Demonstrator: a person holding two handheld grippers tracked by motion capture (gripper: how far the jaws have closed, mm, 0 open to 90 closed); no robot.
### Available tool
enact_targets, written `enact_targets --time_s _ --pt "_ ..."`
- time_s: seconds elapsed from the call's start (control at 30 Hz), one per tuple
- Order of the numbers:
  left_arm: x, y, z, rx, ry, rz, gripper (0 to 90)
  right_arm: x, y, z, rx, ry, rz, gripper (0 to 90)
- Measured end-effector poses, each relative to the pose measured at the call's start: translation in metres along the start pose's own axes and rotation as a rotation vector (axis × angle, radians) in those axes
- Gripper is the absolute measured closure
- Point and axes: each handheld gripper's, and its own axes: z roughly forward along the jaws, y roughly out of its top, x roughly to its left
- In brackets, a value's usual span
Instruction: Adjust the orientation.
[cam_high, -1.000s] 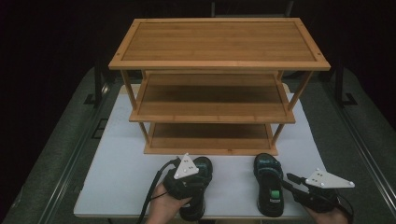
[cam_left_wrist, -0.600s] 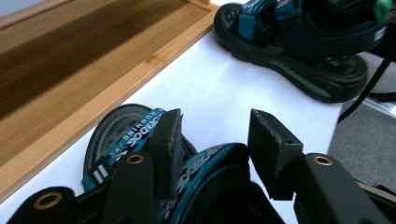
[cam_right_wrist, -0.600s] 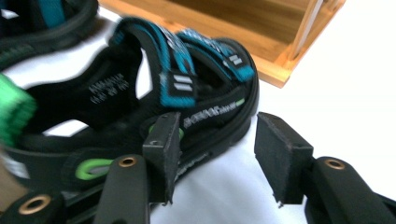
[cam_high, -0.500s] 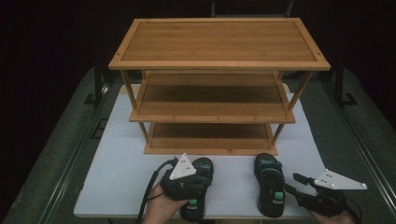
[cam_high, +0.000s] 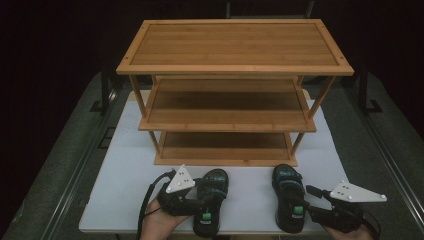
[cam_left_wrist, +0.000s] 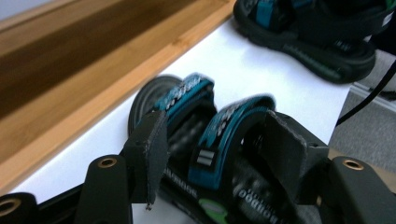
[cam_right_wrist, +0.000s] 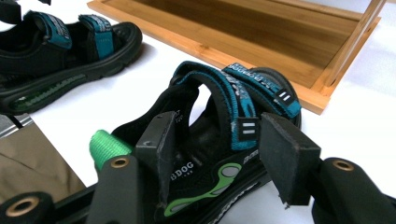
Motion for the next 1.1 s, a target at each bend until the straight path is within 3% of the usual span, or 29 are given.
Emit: enact_targets --time_s 0.17,0.47,0.87,1.1 --pt "0.003 -0.008 0.005 0.037 0.01 -0.006 44.4 0.003 -0.001 0.003 0.009 -0.025 0.026 49.6" --pt "0.002 -0.013 0.009 0.08 0.029 0.018 53.0 0.013 0.002 0.01 0.064 -0.133 0.025 59.9" --pt "0.003 -0.016 0.01 0.046 0.061 0.033 67.6 0.012 0.0 0.014 0.062 -0.171 0.054 72.1" --pt "0.005 -0.019 0.007 0.028 0.078 0.053 75.0 0.013 0.0 0.014 0.061 -0.212 0.034 77.4"
